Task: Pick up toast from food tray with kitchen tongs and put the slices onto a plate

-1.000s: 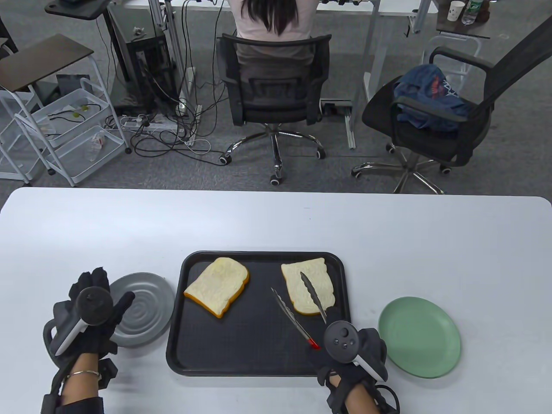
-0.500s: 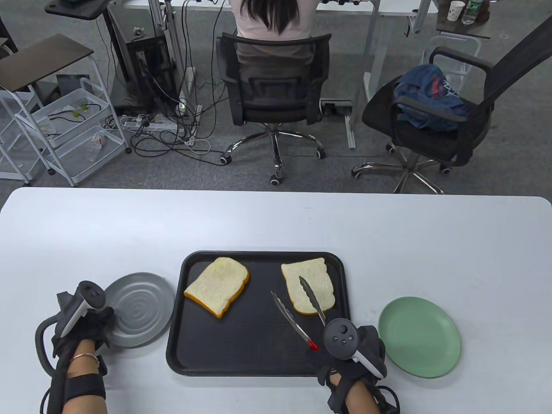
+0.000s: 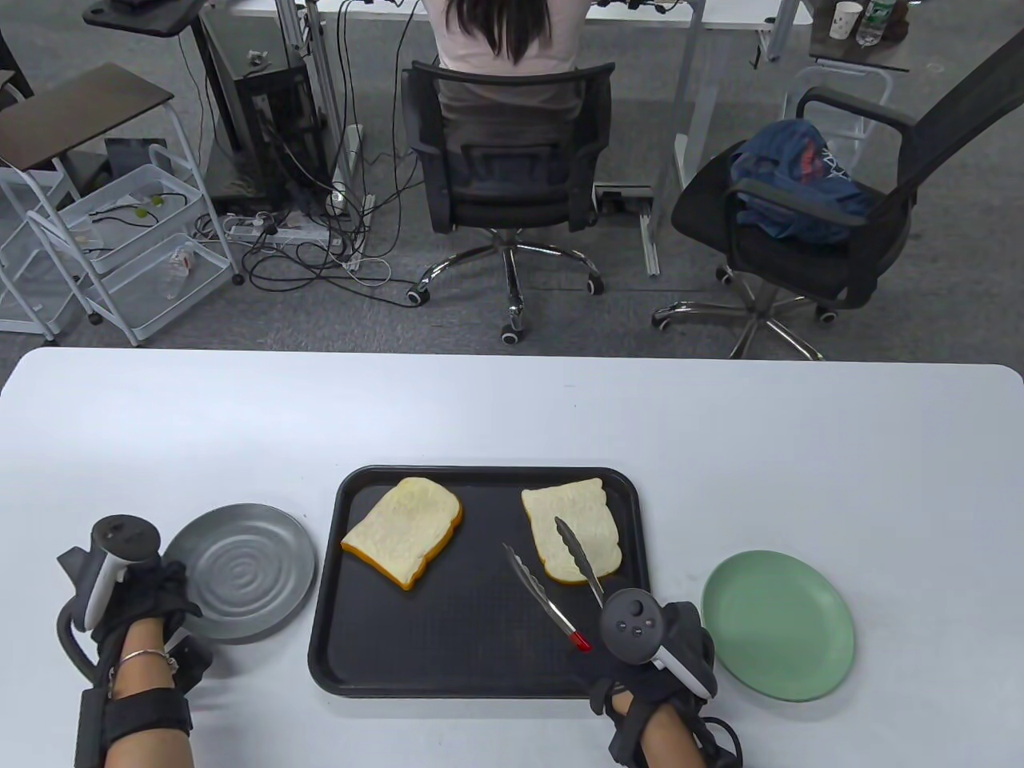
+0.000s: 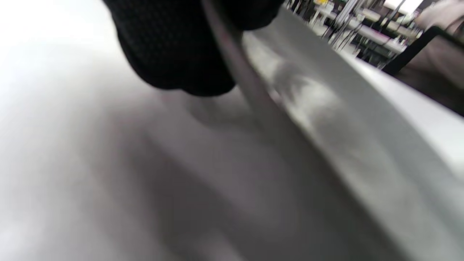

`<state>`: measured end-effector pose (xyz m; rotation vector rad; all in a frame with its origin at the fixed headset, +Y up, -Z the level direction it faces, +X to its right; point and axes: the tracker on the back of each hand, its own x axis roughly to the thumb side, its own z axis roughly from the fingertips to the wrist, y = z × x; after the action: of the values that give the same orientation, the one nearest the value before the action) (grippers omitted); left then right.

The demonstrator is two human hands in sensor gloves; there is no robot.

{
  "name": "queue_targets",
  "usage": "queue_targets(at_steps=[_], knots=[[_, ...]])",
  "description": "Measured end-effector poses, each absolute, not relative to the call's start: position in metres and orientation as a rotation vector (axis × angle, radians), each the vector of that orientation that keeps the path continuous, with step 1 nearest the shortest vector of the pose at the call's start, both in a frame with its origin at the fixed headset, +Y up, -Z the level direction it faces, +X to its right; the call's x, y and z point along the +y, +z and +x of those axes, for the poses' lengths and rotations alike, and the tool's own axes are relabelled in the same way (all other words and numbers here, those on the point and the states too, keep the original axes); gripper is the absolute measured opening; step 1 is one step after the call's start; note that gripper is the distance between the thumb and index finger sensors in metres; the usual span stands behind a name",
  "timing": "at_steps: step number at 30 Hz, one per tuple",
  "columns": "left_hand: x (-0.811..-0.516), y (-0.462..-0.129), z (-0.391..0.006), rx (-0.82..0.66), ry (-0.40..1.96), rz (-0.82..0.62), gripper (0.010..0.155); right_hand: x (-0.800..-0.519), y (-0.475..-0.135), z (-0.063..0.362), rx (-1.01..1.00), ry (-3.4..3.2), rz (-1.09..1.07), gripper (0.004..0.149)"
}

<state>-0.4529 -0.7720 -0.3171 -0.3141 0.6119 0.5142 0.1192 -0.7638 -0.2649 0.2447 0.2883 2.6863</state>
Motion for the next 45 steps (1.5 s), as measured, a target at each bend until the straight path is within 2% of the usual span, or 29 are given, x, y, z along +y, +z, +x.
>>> queue_targets(at_steps=[5,10,19,24,25,32,37,45], knots=[[-0.751,-0.309,-0.456,0.606,0.500,-0.229,0.047,-0.764,-0.265,0.117,0.293,2.684,0.262,0.105],[-0.741,-0.296,-0.451,0.531,0.693,-0.106,0.049,-0.765,-0.265,0.115,0.300,2.671,0.278,0.106],[-0.761,-0.274,-0.429,0.403,0.983,-0.017,0.051,-0.767,-0.264,0.113,0.337,2.649,0.277,0.106],[-0.770,-0.270,-0.422,0.387,0.969,-0.001,0.051,-0.772,-0.265,0.109,0.391,2.625,0.275,0.106],[-0.771,-0.270,-0.423,0.379,0.969,-0.005,0.051,-0.772,-0.265,0.108,0.400,2.624,0.278,0.101],[-0.770,-0.271,-0.425,0.362,0.964,0.005,0.051,-0.770,-0.267,0.104,0.482,2.497,0.286,0.103],[-0.772,-0.268,-0.428,0.365,1.012,0.014,0.052,-0.775,-0.276,0.098,0.637,2.240,0.275,0.103],[-0.777,-0.263,-0.432,0.363,1.068,0.031,0.052,-0.783,-0.284,0.073,1.018,1.763,0.262,0.098]])
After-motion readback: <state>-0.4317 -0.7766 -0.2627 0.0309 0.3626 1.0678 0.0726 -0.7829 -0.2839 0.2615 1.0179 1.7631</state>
